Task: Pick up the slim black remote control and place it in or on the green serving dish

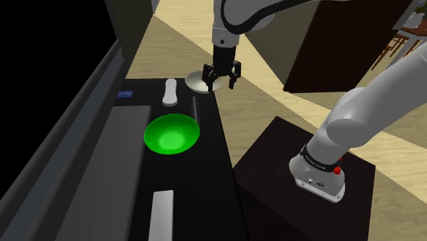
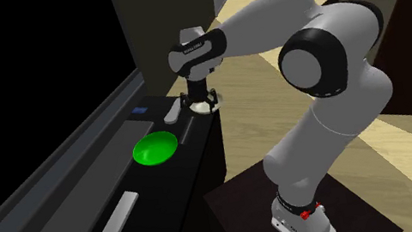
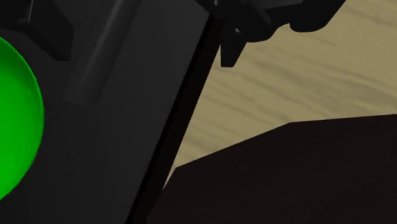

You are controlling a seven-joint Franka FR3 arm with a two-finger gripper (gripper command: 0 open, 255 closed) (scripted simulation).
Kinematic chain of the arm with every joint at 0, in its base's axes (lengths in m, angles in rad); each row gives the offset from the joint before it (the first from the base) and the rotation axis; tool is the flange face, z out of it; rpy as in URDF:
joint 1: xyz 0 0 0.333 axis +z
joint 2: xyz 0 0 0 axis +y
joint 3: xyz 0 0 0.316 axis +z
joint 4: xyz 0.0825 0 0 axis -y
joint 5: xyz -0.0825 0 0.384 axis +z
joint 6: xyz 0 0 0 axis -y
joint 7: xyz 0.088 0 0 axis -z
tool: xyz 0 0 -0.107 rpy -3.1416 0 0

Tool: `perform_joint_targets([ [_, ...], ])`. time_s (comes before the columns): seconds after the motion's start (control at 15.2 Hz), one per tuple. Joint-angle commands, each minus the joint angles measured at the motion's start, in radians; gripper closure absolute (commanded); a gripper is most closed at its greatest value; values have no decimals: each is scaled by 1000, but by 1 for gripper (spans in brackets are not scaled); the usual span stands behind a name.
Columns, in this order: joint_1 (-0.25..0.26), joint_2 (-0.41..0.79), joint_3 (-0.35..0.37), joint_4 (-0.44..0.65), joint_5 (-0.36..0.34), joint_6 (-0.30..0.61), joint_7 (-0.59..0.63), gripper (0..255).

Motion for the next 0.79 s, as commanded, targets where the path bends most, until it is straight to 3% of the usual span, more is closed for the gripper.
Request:
perform_joint_targets([
  [0.0,-5,89,26,37,4,48,89,0],
  [0.53,-4,419,57,209,-24,187,395,0],
  [0.73,2,447,56,205,-26,218,409,0],
])
